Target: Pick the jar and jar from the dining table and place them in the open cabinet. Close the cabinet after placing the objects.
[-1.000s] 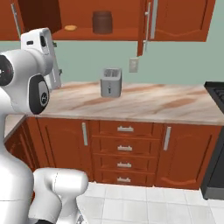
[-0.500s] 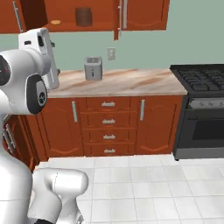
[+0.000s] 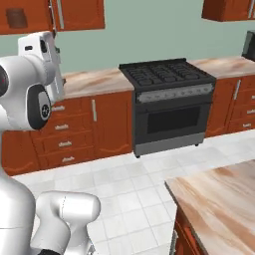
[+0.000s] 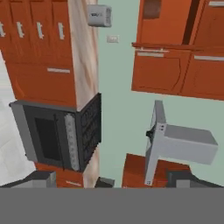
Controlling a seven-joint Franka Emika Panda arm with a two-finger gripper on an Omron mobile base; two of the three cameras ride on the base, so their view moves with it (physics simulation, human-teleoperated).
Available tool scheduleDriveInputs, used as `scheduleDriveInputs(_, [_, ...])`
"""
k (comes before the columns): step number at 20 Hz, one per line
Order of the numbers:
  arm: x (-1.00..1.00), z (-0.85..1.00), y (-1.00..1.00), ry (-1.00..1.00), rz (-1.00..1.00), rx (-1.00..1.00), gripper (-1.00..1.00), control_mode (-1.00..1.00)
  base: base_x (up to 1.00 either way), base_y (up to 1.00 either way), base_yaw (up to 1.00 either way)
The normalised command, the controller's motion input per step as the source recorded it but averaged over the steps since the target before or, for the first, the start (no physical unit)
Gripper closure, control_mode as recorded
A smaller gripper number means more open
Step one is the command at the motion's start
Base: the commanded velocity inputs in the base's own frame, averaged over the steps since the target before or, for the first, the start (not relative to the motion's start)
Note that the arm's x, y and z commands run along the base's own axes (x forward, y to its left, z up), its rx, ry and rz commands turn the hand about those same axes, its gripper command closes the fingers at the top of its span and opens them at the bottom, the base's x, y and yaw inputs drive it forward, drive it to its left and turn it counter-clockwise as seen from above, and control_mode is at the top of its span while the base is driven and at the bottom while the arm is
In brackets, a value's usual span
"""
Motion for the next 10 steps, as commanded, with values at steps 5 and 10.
scheduleDriveInputs(5, [0.0,0.0,0.0,0.0,0.0,0.0,-1.0,1.0,-0.21,-0.91,-0.55])
scheduleDriveInputs(10, [0.0,0.0,0.0,0.0,0.0,0.0,-1.0,1.0,-0.23,-0.86,-0.57])
